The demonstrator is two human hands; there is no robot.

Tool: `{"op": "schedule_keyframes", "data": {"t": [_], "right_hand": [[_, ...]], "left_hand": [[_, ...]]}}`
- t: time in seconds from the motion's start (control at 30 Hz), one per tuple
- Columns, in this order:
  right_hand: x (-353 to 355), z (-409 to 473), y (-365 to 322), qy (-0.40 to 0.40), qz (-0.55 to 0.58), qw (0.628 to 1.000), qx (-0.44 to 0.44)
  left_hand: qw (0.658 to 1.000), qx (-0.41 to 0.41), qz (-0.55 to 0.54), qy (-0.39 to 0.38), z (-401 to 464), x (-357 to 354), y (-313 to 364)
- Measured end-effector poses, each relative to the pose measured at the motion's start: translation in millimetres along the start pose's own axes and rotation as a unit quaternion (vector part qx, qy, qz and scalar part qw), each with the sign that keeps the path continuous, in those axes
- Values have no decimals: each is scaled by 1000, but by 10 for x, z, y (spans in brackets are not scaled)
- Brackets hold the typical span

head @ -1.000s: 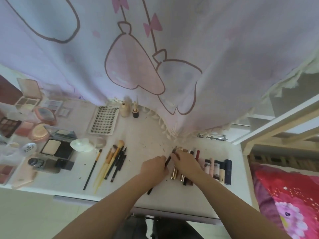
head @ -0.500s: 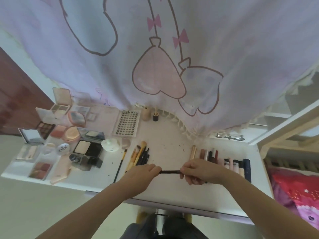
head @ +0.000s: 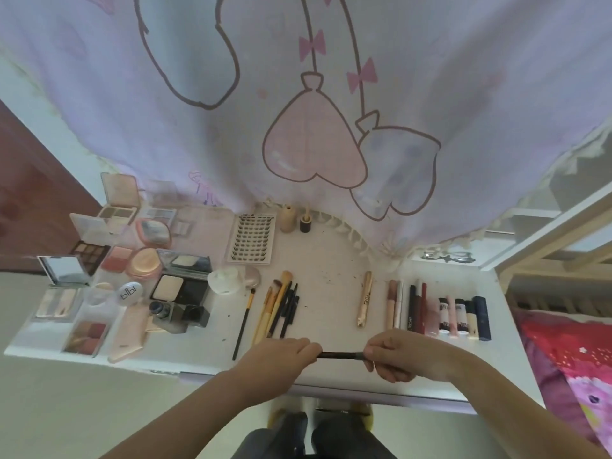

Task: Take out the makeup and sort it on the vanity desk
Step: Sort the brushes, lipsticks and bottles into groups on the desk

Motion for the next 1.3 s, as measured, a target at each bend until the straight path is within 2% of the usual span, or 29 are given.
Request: {"op": "schedule_keyframes", "data": {"t": [0.07, 0.13, 0.2, 0.23, 0.3, 0.33, 0.4, 0.47, 0.53, 0.63, 0.73, 0.8, 0.93, 1.03, 1.13, 1.2, 1.3], "right_hand": [[114, -86, 135, 16, 20, 1000, -8], [359, -266, 361, 55, 72, 996, -13], [479, -323, 455, 97, 95, 990, -24], [436, -258, 418, 115, 92, 988, -36], [265, 60, 218, 167, 69, 982, -47], [167, 247, 73, 202, 44, 977, -48], [61, 560, -173, 281, -4, 958, -62], [62, 770, -336, 350, -37, 932, -87], [29, 948, -430, 376, -54, 919, -103], [-45, 1142, -516, 377, -104, 913, -118], [-51, 1221, -527, 375, -172, 903, -117], [-46, 1257, -509, 372, -192, 900, -118], [-13, 1230, -506, 349, -173, 914, -109], [215, 1012, -453, 382, -179, 902, -88], [595, 760, -268, 415, -149, 891, -105], [763, 657, -141, 411, -113, 897, -120], [837, 619, -20, 396, -107, 903, -126]], "left_hand": [[999, 44, -25, 8, -119, -12, -85], [991, 128, -39, 30, -334, -28, -246], [975, 192, -73, 87, -383, -3, -329], [957, 218, -139, 135, -300, 40, -301], [899, 266, -275, 213, 16, 84, -210], [877, 288, -311, 228, 185, 80, -196], [863, 331, -321, 208, 425, 53, -253], [884, 356, -259, 159, 531, 63, -369], [906, 362, -187, 114, 603, 73, -478], [930, 352, -101, 46, 731, 61, -574], [939, 342, -24, -17, 795, 4, -667], [942, 333, -9, -39, 801, -45, -711], [941, 337, -15, -39, 791, -55, -772], [946, 323, -4, 25, 855, 34, -756], [962, 260, -11, 76, 1146, 57, -508], [969, 235, -43, 64, 1402, -33, -300], [967, 240, -71, 45, 1677, -174, -157]]}}
Point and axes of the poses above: each hand's wrist, its own z-axis towards the middle knuckle, its own x-axis out of the back of the hand, y = z × x, the point moved 3 cm from there along z, towards the middle knuckle, and after that the axes turned 13 degrees about -x, right-handed, at the moved point
